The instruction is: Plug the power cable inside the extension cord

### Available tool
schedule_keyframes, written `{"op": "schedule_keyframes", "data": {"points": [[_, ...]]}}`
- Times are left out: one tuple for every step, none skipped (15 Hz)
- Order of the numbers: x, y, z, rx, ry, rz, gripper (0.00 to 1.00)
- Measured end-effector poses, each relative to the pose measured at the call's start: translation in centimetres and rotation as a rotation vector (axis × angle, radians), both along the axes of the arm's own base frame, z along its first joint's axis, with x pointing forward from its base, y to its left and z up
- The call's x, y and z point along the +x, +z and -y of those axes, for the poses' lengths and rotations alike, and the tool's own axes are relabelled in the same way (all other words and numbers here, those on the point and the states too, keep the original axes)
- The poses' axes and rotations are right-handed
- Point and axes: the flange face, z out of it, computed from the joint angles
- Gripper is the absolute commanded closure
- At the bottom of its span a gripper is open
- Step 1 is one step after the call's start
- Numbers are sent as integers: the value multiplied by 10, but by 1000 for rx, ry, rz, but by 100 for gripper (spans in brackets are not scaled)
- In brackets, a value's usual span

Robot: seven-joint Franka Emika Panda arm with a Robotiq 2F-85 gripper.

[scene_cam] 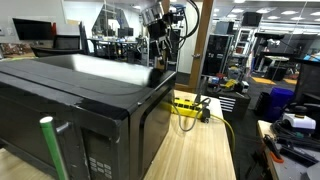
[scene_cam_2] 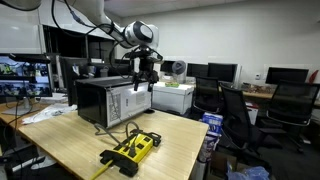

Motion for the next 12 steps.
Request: {"op": "schedule_keyframes", "data": {"points": [[1,0,0,-2,8,33,0],[0,1,-1,1,14,63,0],[-2,1,-3,5,18,88,0],[-5,1,-4,11,20,111,0],[-9,2,-6,20,19,128,0],[-14,4,-8,32,17,150,0],[-19,7,-10,46,14,169,0],[-26,10,-12,59,9,182,0],[-32,13,-14,68,7,189,0],[-41,17,-17,79,10,191,0],[-49,21,-20,89,17,191,0],[-59,26,-24,96,33,190,0]]}}
